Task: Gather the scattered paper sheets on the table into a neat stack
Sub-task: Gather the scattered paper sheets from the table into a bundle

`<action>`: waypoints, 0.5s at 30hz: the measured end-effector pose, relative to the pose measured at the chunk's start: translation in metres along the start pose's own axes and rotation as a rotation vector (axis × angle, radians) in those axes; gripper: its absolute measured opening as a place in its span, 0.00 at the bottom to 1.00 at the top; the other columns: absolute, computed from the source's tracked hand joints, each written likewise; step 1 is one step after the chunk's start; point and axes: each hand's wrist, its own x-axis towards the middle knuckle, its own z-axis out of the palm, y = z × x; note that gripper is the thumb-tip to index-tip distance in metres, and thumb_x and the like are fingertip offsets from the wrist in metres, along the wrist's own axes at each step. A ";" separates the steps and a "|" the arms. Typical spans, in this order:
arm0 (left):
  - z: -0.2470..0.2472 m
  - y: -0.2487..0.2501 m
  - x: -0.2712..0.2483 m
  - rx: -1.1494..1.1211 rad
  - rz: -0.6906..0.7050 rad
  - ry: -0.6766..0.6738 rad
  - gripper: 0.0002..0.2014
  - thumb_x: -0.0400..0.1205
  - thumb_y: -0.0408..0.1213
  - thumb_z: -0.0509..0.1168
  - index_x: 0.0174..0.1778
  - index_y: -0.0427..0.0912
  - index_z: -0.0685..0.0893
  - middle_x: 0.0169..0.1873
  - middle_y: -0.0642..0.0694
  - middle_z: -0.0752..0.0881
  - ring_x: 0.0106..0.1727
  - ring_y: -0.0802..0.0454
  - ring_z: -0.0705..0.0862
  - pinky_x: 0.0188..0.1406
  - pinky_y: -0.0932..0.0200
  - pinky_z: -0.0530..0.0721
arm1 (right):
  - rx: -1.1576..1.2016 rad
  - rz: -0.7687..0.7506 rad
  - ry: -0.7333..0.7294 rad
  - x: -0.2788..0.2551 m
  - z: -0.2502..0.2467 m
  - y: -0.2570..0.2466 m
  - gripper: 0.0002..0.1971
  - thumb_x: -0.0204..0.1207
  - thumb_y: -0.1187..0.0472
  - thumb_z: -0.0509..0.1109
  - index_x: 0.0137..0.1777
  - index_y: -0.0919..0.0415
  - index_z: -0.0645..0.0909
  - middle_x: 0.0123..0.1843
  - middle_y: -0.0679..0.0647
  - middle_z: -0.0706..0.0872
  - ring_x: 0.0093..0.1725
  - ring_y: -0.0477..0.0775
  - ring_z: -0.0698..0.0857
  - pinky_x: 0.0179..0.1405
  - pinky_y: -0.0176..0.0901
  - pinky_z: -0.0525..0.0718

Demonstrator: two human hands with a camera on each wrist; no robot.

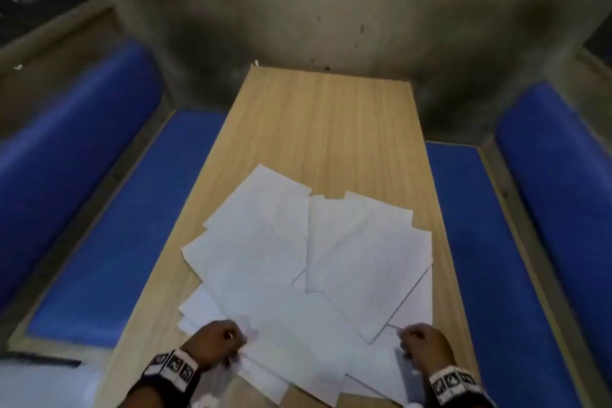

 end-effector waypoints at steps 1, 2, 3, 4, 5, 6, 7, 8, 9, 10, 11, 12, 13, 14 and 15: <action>0.001 -0.001 0.013 -0.078 -0.013 0.049 0.12 0.81 0.43 0.71 0.41 0.35 0.85 0.32 0.39 0.92 0.26 0.56 0.87 0.27 0.61 0.82 | 0.012 0.001 0.023 0.017 0.004 0.000 0.10 0.69 0.54 0.78 0.44 0.60 0.86 0.32 0.59 0.92 0.35 0.62 0.91 0.38 0.56 0.90; -0.001 0.005 0.019 -0.118 -0.069 0.130 0.12 0.81 0.42 0.71 0.45 0.34 0.85 0.35 0.37 0.92 0.29 0.50 0.88 0.27 0.60 0.83 | 0.021 0.021 0.055 0.027 0.006 -0.003 0.15 0.68 0.50 0.78 0.48 0.59 0.85 0.37 0.61 0.92 0.38 0.63 0.91 0.43 0.58 0.91; -0.003 0.003 0.030 -0.157 -0.116 0.215 0.13 0.80 0.43 0.72 0.48 0.35 0.84 0.37 0.36 0.91 0.32 0.45 0.90 0.30 0.57 0.84 | 0.030 0.025 0.084 0.036 0.009 -0.010 0.20 0.67 0.47 0.78 0.52 0.60 0.84 0.42 0.62 0.92 0.41 0.64 0.90 0.46 0.57 0.91; -0.009 0.005 0.040 -0.208 -0.174 0.304 0.16 0.78 0.45 0.73 0.52 0.37 0.82 0.39 0.36 0.90 0.36 0.40 0.90 0.34 0.54 0.86 | 0.050 0.045 0.129 0.045 0.012 -0.017 0.24 0.66 0.45 0.78 0.56 0.60 0.83 0.48 0.64 0.91 0.44 0.66 0.90 0.49 0.55 0.90; -0.014 0.002 0.049 -0.293 -0.237 0.390 0.21 0.75 0.48 0.75 0.56 0.38 0.80 0.43 0.35 0.89 0.41 0.38 0.91 0.40 0.49 0.90 | 0.032 0.056 0.153 0.053 0.016 -0.021 0.26 0.67 0.43 0.77 0.58 0.61 0.82 0.52 0.65 0.90 0.48 0.66 0.89 0.52 0.52 0.88; -0.020 -0.004 0.061 -0.368 -0.316 0.484 0.29 0.70 0.52 0.77 0.61 0.39 0.78 0.48 0.34 0.88 0.45 0.36 0.90 0.46 0.44 0.90 | 0.005 0.082 0.166 0.058 0.020 -0.026 0.27 0.67 0.42 0.77 0.56 0.64 0.83 0.54 0.67 0.89 0.50 0.66 0.89 0.54 0.51 0.87; -0.027 -0.018 0.077 -0.427 -0.372 0.578 0.38 0.65 0.57 0.78 0.65 0.37 0.78 0.54 0.33 0.88 0.49 0.35 0.90 0.49 0.41 0.90 | -0.010 0.100 0.179 0.065 0.024 -0.029 0.29 0.65 0.39 0.76 0.52 0.66 0.82 0.54 0.68 0.89 0.50 0.65 0.89 0.53 0.50 0.87; -0.033 -0.038 0.094 -0.448 -0.439 0.635 0.46 0.59 0.61 0.78 0.66 0.34 0.78 0.56 0.33 0.87 0.51 0.33 0.90 0.50 0.39 0.90 | -0.011 0.129 0.194 0.065 0.027 -0.033 0.32 0.63 0.37 0.77 0.50 0.68 0.82 0.54 0.69 0.89 0.50 0.65 0.89 0.51 0.50 0.87; -0.038 -0.056 0.110 -0.459 -0.496 0.677 0.52 0.53 0.65 0.77 0.65 0.31 0.79 0.56 0.32 0.88 0.51 0.32 0.90 0.47 0.39 0.90 | -0.008 0.163 0.198 0.069 0.031 -0.034 0.37 0.60 0.36 0.78 0.52 0.71 0.81 0.54 0.69 0.89 0.50 0.65 0.88 0.49 0.49 0.86; -0.042 -0.066 0.117 -0.465 -0.565 0.688 0.54 0.48 0.67 0.76 0.64 0.30 0.81 0.54 0.31 0.89 0.49 0.32 0.90 0.44 0.39 0.90 | 0.011 0.200 0.207 0.072 0.035 -0.036 0.41 0.58 0.36 0.79 0.57 0.73 0.80 0.55 0.68 0.88 0.51 0.65 0.88 0.47 0.48 0.86; -0.044 -0.064 0.118 -0.474 -0.617 0.684 0.54 0.46 0.68 0.74 0.62 0.31 0.81 0.53 0.31 0.89 0.48 0.32 0.91 0.42 0.39 0.90 | 0.021 0.216 0.223 0.074 0.039 -0.035 0.44 0.56 0.37 0.80 0.60 0.74 0.78 0.55 0.68 0.88 0.51 0.65 0.88 0.45 0.48 0.85; -0.046 -0.053 0.111 -0.475 -0.638 0.674 0.52 0.48 0.67 0.74 0.61 0.32 0.81 0.53 0.31 0.89 0.49 0.32 0.90 0.44 0.38 0.90 | 0.015 0.222 0.237 0.072 0.042 -0.037 0.46 0.54 0.37 0.81 0.62 0.74 0.77 0.54 0.67 0.87 0.50 0.64 0.88 0.43 0.47 0.84; -0.047 -0.038 0.103 -0.471 -0.636 0.678 0.48 0.51 0.64 0.75 0.61 0.32 0.79 0.54 0.32 0.88 0.50 0.31 0.89 0.46 0.36 0.89 | 0.004 0.221 0.245 0.076 0.045 -0.037 0.46 0.52 0.38 0.81 0.61 0.74 0.78 0.53 0.65 0.87 0.48 0.62 0.88 0.41 0.45 0.82; -0.049 -0.015 0.090 -0.451 -0.616 0.687 0.45 0.57 0.59 0.77 0.63 0.32 0.77 0.56 0.31 0.87 0.52 0.31 0.88 0.49 0.37 0.89 | 0.000 0.213 0.245 0.078 0.047 -0.038 0.44 0.52 0.40 0.82 0.61 0.73 0.78 0.51 0.62 0.86 0.46 0.59 0.87 0.41 0.44 0.81; -0.049 -0.002 0.087 -0.416 -0.594 0.696 0.41 0.63 0.53 0.78 0.65 0.31 0.74 0.59 0.31 0.85 0.56 0.31 0.87 0.53 0.39 0.88 | -0.009 0.202 0.241 0.078 0.048 -0.042 0.40 0.55 0.44 0.83 0.60 0.73 0.79 0.49 0.60 0.85 0.45 0.57 0.84 0.41 0.44 0.79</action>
